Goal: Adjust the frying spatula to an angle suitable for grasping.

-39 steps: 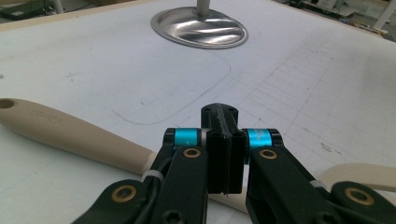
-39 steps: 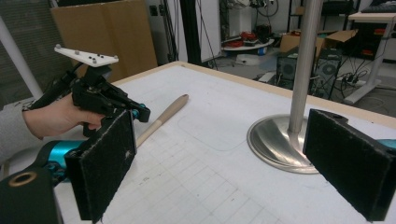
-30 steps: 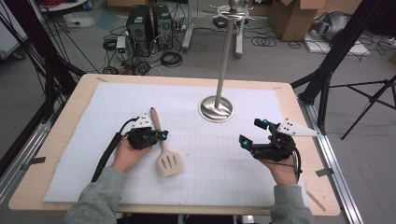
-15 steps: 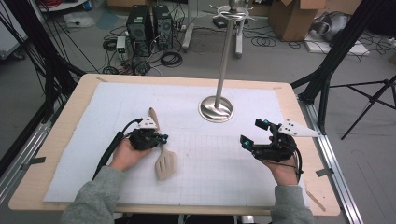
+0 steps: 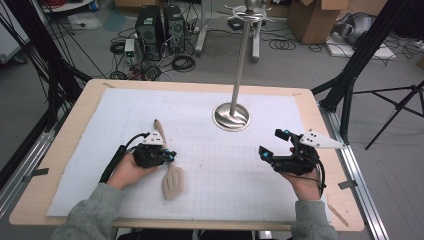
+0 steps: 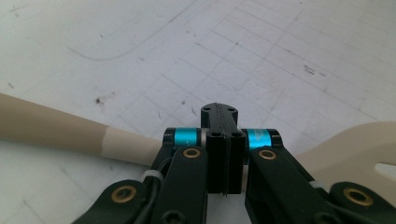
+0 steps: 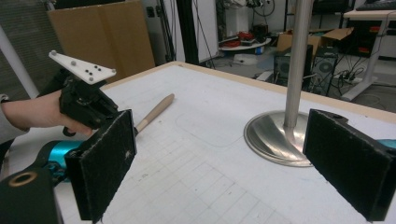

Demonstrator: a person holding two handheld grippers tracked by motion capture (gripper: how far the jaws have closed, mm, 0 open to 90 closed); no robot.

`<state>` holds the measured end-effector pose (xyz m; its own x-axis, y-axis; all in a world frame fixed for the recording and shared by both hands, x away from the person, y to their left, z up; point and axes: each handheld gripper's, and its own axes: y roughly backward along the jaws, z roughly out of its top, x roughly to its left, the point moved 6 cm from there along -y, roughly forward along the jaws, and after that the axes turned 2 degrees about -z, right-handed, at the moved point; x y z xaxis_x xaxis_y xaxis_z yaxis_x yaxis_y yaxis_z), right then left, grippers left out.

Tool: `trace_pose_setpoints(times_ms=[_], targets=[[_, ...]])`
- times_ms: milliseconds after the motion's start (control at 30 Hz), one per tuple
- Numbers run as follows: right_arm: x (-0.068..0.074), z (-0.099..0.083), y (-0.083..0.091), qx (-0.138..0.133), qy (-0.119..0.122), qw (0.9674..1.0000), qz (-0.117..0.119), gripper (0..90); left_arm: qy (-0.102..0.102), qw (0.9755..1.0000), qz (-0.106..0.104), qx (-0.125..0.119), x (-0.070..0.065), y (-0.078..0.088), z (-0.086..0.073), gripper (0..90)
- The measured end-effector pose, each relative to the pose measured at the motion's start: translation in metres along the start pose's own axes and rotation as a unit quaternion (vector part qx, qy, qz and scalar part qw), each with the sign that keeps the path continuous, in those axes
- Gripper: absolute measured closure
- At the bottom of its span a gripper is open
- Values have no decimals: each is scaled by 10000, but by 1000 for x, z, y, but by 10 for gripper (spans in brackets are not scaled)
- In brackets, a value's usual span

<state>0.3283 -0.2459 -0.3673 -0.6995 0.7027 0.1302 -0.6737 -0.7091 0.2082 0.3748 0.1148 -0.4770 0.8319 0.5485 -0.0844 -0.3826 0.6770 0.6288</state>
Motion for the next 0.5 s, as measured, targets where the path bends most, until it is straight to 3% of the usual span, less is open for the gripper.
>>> trace_pose_setpoints(times_ms=[267, 333, 367, 433, 500], targets=[[1, -1, 0, 11, 14, 10000, -3, 83, -110, 9998, -114, 104, -8, 20, -16, 900], [1, -1, 0, 4, 10, 10000, 2, 83, 120, 9995, -284, 23, -6, 23, -17, 900], [1, -1, 0, 6, 13, 10000, 7, 83, 120, 9995, -284, 23, -6, 23, -17, 900], [1, -1, 0, 5, 19, 10000, 12, 83, 181, 9993, -268, -182, -2, 29, -14, 900], [1, -1, 1, -14, 6, 10000, 42, 83, 103, 9987, -53, -492, 9, 43, -11, 900]])
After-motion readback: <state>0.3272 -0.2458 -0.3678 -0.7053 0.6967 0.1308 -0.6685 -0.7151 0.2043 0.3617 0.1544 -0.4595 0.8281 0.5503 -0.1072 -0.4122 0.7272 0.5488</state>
